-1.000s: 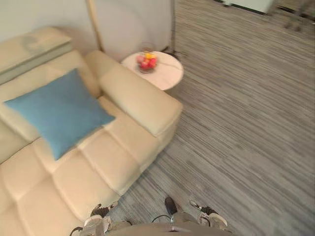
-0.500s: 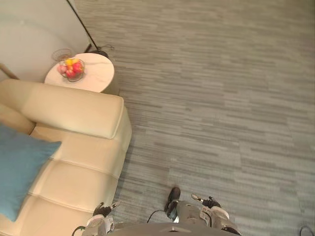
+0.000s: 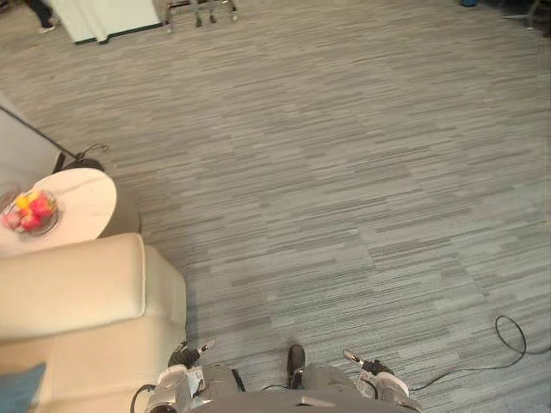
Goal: Pick up cushions and gather them together orderly.
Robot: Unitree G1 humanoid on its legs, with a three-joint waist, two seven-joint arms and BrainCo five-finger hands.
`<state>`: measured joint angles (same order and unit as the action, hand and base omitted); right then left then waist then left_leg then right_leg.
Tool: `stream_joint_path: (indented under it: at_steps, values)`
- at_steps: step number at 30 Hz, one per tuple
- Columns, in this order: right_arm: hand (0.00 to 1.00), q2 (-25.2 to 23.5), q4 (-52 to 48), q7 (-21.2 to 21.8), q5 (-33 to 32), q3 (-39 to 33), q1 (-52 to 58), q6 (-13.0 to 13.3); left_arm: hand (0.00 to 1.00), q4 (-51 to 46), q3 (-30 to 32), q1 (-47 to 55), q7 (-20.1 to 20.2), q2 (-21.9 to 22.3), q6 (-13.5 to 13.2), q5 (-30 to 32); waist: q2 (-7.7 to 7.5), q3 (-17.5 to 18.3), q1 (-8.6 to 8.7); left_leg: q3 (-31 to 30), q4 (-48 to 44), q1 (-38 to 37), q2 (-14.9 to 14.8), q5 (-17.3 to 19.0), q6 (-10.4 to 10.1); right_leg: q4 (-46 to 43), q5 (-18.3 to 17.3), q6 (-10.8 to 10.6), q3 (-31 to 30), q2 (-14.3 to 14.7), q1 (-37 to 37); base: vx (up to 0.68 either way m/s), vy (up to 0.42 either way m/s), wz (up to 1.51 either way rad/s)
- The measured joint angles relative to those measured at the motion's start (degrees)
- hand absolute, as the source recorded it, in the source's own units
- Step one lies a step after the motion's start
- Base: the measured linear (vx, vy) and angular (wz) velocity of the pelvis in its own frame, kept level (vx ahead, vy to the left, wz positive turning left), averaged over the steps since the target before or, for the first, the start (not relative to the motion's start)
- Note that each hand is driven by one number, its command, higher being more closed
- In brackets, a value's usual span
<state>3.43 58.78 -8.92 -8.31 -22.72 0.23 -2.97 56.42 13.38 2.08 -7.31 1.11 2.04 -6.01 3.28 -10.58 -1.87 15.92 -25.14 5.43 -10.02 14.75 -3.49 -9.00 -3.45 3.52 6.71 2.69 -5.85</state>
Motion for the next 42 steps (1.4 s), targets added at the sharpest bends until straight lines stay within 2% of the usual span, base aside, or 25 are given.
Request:
stream_joint_path:
  at_steps: [2,3,4,5,7,10,16,18,21,23,25,27,28,29,30,33,36,37,38,39,40,41,42]
  values:
    - [0.0,-0.3,-0.7,0.0,-0.4,-0.1,0.3,0.0,0.0,-0.1,1.4,0.0,-0.1,0.7,0.0,0.0,0.06,0.0,-0.38,-10.4,6.5,0.3,3.2,-0.3,-0.3,-0.1,0.3,-0.8,-3.5,0.5,-0.6,0.09,0.145,-1.1]
    - [0.0,-0.6,-1.6,0.0,-0.4,-0.1,0.7,0.0,0.0,-0.2,2.0,0.0,-0.2,1.1,0.0,0.0,0.11,0.1,-0.44,-13.4,8.0,0.1,4.0,-1.2,-0.5,-0.7,0.4,-1.4,-5.2,0.9,-1.2,0.08,0.141,-0.94]
    - [0.0,-0.7,-1.8,0.0,-0.4,-0.1,0.8,0.1,0.0,-0.2,2.3,0.0,-0.2,1.2,0.0,0.0,0.06,0.0,-0.46,-13.9,8.3,-0.4,4.5,-1.9,-0.5,-1.1,0.2,-1.8,-6.0,1.0,-1.4,0.12,0.187,-0.93]
    - [0.0,-0.9,-1.8,0.0,-0.4,-0.4,0.9,0.2,0.0,-0.2,2.6,0.0,-0.2,1.1,0.0,0.0,0.06,0.3,-0.49,-12.9,8.6,-1.3,4.9,-2.5,0.0,-1.4,0.1,-2.5,-7.6,1.1,-1.3,0.13,0.201,-0.91]
    - [0.0,-1.9,-2.1,0.1,-0.5,-0.8,1.5,0.3,0.0,-0.1,2.8,0.2,-0.2,0.5,0.1,0.1,-1.14,0.8,-0.4,-8.9,9.4,-2.8,4.6,-2.6,0.1,-0.6,0.6,-3.2,-9.2,0.6,-0.4,0.15,0.212,-0.75]
    - [0.0,-2.8,-1.7,0.2,-0.5,-1.0,2.9,0.3,0.0,1.2,2.4,0.8,-0.2,-0.5,0.1,0.4,-2.82,4.0,0.1,-5.5,14.1,-6.4,6.3,-4.5,1.4,2.6,2.6,-5.0,-11.7,-0.5,0.5,0.25,0.206,-0.42]
    - [0.0,-1.9,0.0,0.4,-0.5,-2.0,2.7,0.2,0.0,3.8,1.0,0.2,-0.1,-0.6,0.2,0.9,-1.41,5.2,0.13,-5.1,16.4,-9.7,9.3,-4.8,1.7,8.1,5.4,-6.1,-15.1,-1.9,3.9,0.2,0.14,-0.38]
    - [0.0,-1.6,1.0,0.9,-0.5,-2.1,2.2,0.2,0.0,4.3,-0.1,-0.2,0.0,-0.9,0.2,1.4,-1.4,5.4,0.14,-5.0,16.4,-10.0,10.1,-4.7,1.8,8.7,6.0,-6.2,-16.1,-2.5,3.8,0.09,0.108,-0.4]
    - [0.0,-1.2,1.5,0.9,-0.5,-2.1,1.9,0.1,0.0,4.9,-0.1,-0.3,0.0,-1.1,0.2,1.6,-1.47,5.3,0.13,-4.6,16.5,-10.9,10.5,-4.4,2.4,8.1,6.1,-6.1,-17.4,-2.4,3.5,0.04,0.059,-0.4]
    - [0.0,-0.9,1.4,1.1,-0.4,-1.9,1.3,0.2,0.0,4.9,0.0,-0.4,0.0,-1.1,0.2,1.7,-1.25,4.8,-0.11,-1.8,16.4,-11.7,10.1,-4.3,2.5,3.8,6.1,-6.1,-17.6,-1.3,0.9,-0.02,0.035,-0.67]
    - [0.0,-0.8,1.1,1.3,-0.4,-1.4,0.4,0.3,0.0,4.9,0.0,-0.7,0.0,-1.0,0.2,1.7,-1.08,3.1,-0.29,1.8,16.5,-12.7,9.4,-4.2,2.6,-3.4,5.8,-5.5,-13.6,-0.4,-3.4,-0.1,0.007,-0.94]
    - [0.0,-0.8,0.7,1.3,-0.8,-0.9,-0.7,0.4,0.0,4.8,-0.2,-0.6,0.0,-1.3,0.1,1.7,-0.84,2.1,0.3,5.2,18.3,-14.0,9.7,-3.8,3.3,-9.4,2.1,-2.0,-1.7,-2.9,-6.6,-0.13,-0.008,-0.74]
    - [0.0,-0.7,0.7,1.3,-0.8,-1.0,-0.5,0.4,0.0,4.8,-0.9,-0.5,-0.1,-1.5,0.1,1.7,-0.97,1.7,0.65,6.9,20.1,-15.2,9.9,-3.1,4.5,-11.4,0.1,-1.7,5.6,-4.7,-7.1,-0.09,-0.004,-0.58]
    - [0.0,-0.9,0.9,1.3,-0.8,-0.8,-0.6,0.3,0.0,4.8,-1.3,-0.6,-0.1,-2.0,0.1,1.7,-1.76,1.5,0.5,8.4,21.6,-15.9,10.3,-2.9,4.7,-11.0,-0.3,-1.7,10.4,-6.2,-7.1,-0.08,-0.045,-0.56]
    - [0.0,-1.2,1.0,1.3,-0.8,-0.5,-0.8,0.2,0.0,4.5,-1.6,-0.5,0.0,-2.4,0.1,1.6,-2.27,1.2,0.39,9.3,21.8,-15.9,10.6,-2.8,4.6,-8.8,0.0,-1.9,11.8,-6.2,-6.8,-0.06,-0.077,-0.52]
    - [0.0,-0.4,1.1,1.2,-0.8,-0.5,-1.7,0.3,0.0,4.4,-3.1,-0.7,0.0,-2.8,0.1,1.6,-1.03,0.1,1.42,9.2,21.9,-15.0,9.8,-3.4,3.6,-3.2,2.1,-2.3,9.9,-3.3,-6.0,-0.02,-0.162,-0.43]
    - [0.0,0.1,0.7,1.2,-0.8,-1.2,-2.0,0.5,0.0,4.4,-3.2,-0.6,0.0,-2.8,0.1,1.7,-0.13,-0.5,2.48,9.1,21.5,-14.6,8.7,-3.1,2.4,-1.5,1.7,-1.9,9.9,-1.7,-5.9,-0.01,-0.158,-0.31]
    - [0.0,-0.4,0.7,1.1,-0.8,-1.5,-1.8,0.5,0.0,4.2,-2.6,-0.6,0.0,-2.7,0.1,1.7,-0.18,-0.4,2.43,9.7,20.5,-14.7,7.7,-2.2,1.0,-1.2,0.5,-2.7,10.2,-0.4,-5.7,0.0,-0.136,-0.22]
    - [0.0,-0.5,0.7,1.1,-0.8,-1.7,-1.8,0.5,0.0,4.0,-2.3,-0.4,0.0,-2.6,0.1,1.7,0.21,-0.4,2.27,10.2,20.1,-14.4,6.4,-1.5,0.5,-1.4,-0.6,-3.3,10.5,0.0,-5.6,0.0,-0.195,-0.42]
    - [0.0,-0.2,0.4,1.1,-1.1,-2.2,-1.9,0.5,0.0,3.4,-1.9,0.2,0.0,-1.8,0.1,1.5,1.98,-0.5,1.84,12.3,18.1,-13.5,3.6,1.1,-0.4,-7.2,-3.9,-0.6,11.6,0.2,-6.6,0.08,-0.172,-0.33]
    - [0.0,-0.2,-0.8,1.0,-1.4,-2.1,-1.5,0.5,0.0,2.5,-1.8,0.2,0.0,-1.6,0.1,1.6,0.62,-0.4,2.39,12.7,12.8,-13.4,2.7,3.0,-1.5,-12.8,-7.5,-0.6,10.8,-1.8,-6.0,0.17,-0.193,-0.41]
    - [0.0,-0.7,-0.9,0.8,-1.5,-2.2,-0.5,0.5,0.0,1.7,-1.8,0.3,0.1,-1.9,0.0,1.5,0.31,-1.0,1.57,11.7,4.2,-11.7,1.5,4.2,-2.0,-11.6,-8.3,-2.7,9.9,-2.8,-4.4,0.2,-0.148,-0.31]
    - [0.0,-0.7,-1.1,0.7,-1.5,-2.1,0.0,0.5,0.0,0.7,-2.1,0.4,0.1,-1.6,0.0,1.6,-0.3,-0.5,1.45,10.2,-4.4,-8.4,-0.8,3.3,-1.7,-10.1,-7.9,-2.2,9.7,-2.6,-2.7,0.23,-0.193,-0.32]
